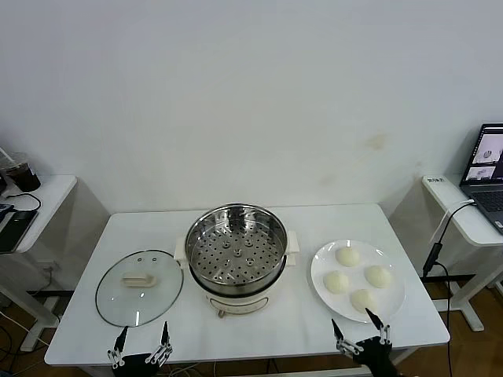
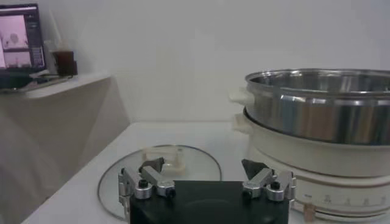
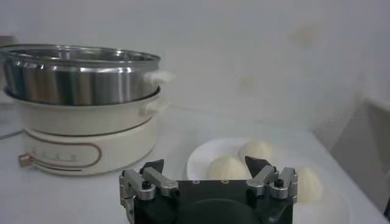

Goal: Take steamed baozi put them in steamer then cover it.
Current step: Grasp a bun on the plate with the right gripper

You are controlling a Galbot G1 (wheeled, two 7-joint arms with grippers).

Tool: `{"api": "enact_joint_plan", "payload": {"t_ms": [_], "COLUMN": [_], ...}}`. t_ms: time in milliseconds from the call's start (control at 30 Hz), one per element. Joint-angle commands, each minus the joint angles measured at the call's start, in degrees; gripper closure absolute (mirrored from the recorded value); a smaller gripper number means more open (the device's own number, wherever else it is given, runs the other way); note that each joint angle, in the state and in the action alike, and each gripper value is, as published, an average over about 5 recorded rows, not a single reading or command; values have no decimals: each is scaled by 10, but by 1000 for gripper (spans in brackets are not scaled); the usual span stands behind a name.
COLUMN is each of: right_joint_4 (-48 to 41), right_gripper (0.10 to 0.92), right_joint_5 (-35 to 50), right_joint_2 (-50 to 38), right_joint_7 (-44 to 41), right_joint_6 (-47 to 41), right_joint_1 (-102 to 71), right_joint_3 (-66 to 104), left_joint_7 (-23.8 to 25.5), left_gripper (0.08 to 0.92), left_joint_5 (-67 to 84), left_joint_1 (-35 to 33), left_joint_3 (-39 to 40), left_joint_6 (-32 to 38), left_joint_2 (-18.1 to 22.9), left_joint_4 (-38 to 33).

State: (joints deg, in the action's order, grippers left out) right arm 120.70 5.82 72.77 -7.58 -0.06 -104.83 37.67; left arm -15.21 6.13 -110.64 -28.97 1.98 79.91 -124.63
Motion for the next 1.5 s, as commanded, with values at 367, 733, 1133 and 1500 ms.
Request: {"api": "enact_joint_plan", "payload": {"t_ms": [367,733,1133,1500], "right_joint_4": [-53,-194,-377,-546], "right_gripper": [203,203,203,203], "right_joint_5": [-377,-346,-189,-205], "right_joint_2": [-197,-420,-449,-308], "right_joint_7": [-88,-274,-461,-573], "right_joint_6": [-52,-74,-63,-55], "right_joint_1": [141,346,810,1029], "right_joint_3": [90,-40,-490,-752], "left_joint_7": [48,57,60,61], "left_gripper": [177,177,177,177], "left_joint_5": [-107,-141,-165,-167], "left_joint_1": [27,23,26,40], "left_joint_3": [-4,3,2,-7], "left_joint_6": [-120,-118,-117,-123], "left_joint_2": [-22,-16,-13,-12], "left_joint_4": [-46,-55,-54,-62]}}
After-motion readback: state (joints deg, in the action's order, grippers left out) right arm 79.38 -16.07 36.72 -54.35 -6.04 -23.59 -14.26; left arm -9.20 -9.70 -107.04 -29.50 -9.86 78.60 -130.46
